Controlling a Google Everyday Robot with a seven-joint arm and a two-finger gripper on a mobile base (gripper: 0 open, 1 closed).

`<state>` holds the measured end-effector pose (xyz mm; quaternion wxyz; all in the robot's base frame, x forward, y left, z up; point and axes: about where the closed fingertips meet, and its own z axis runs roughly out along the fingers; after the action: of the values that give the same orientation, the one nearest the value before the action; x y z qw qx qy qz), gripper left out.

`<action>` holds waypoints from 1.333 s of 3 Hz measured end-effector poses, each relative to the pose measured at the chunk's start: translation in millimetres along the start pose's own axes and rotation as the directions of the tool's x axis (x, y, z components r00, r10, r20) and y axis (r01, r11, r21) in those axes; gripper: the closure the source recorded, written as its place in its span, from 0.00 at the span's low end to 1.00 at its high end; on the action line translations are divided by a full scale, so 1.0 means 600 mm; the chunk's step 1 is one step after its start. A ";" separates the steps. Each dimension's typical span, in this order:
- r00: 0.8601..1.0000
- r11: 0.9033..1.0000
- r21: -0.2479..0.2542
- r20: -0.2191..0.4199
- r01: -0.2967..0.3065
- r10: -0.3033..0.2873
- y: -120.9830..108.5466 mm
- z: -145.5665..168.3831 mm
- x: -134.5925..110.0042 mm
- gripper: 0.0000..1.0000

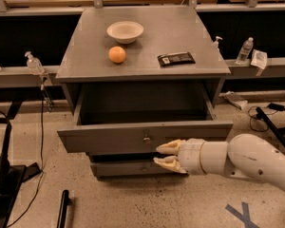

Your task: Close top drawer

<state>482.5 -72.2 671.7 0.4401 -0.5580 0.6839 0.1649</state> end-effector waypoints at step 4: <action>0.997 0.999 -0.037 0.071 0.014 -0.011 -0.117 0.104 0.106 1.00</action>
Offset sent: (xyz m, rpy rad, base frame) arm 0.0486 -0.0115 -0.0659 0.0664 -0.0319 0.0194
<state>573.1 -89.6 605.8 0.4545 -0.5643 0.6612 0.1946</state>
